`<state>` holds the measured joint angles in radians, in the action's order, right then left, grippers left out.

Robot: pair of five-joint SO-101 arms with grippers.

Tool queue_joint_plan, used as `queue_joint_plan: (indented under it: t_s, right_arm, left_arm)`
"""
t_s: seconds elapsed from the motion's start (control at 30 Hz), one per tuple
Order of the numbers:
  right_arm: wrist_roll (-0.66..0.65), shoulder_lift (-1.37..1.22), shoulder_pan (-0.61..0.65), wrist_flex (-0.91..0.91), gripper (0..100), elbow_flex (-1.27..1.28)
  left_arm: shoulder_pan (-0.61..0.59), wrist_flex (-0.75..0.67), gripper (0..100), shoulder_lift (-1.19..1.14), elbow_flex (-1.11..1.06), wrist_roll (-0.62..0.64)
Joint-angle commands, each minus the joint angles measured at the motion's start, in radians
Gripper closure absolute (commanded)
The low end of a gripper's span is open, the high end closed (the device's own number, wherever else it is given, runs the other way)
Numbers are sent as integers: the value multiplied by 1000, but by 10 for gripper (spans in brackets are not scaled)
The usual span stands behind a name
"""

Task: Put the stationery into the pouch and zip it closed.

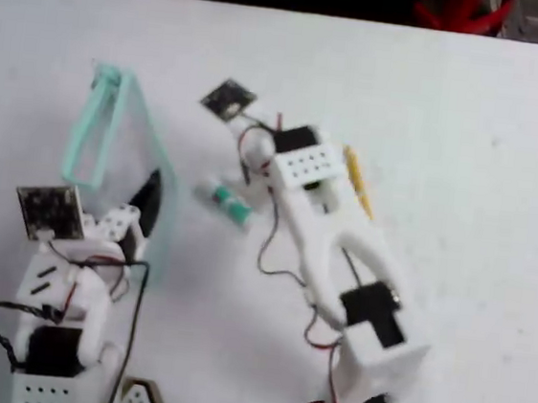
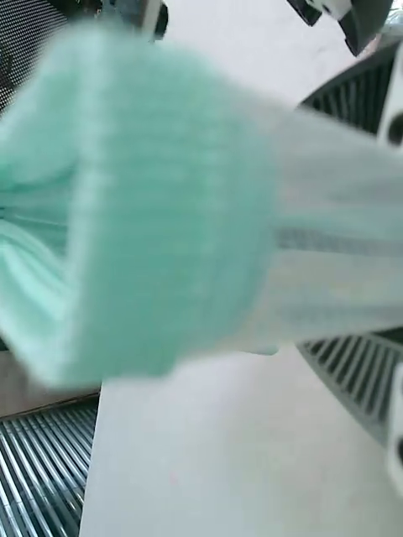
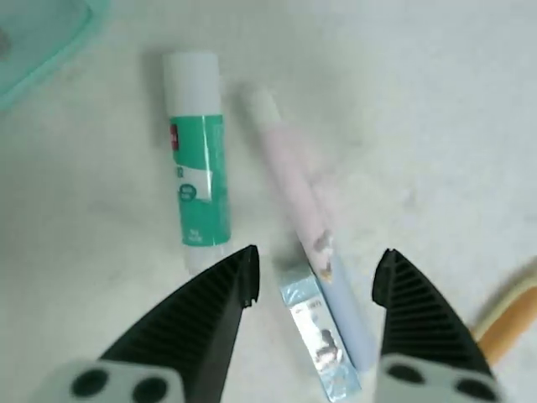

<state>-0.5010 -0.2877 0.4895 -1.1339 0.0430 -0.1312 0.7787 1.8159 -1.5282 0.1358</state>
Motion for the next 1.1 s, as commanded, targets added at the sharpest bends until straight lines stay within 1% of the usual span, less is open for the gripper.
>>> queue_joint_plan:
  t_s: [0.0,0.17,0.4,0.47,0.57,0.6,0.67,0.77,0.9,1.07]
  right_arm:
    - [-52,-39,41,48,779,-5]
    - [-64,-114,44,133,779,-14]
    - [-66,-259,28,134,782,-164]
    - [-66,-294,28,90,830,-221]
    - [-66,-351,27,41,969,-310]
    - [-66,-364,27,25,990,-334]
    - [-66,-383,22,-13,961,-374]
    - [-57,-357,-25,-94,983,-462]
    - [-54,-226,-91,-251,981,-649]
    - [2,-44,-94,-392,981,-810]
  left_arm:
    - [13,2,733,7,-2,14]
    - [15,2,733,7,0,15]
    - [15,2,732,7,5,14]
    - [15,2,732,7,5,14]
    - [15,2,733,7,5,14]
    - [15,2,733,7,5,14]
    - [15,2,733,7,5,14]
    - [15,2,733,7,5,14]
    - [16,2,733,7,5,15]
    - [51,6,733,7,6,15]
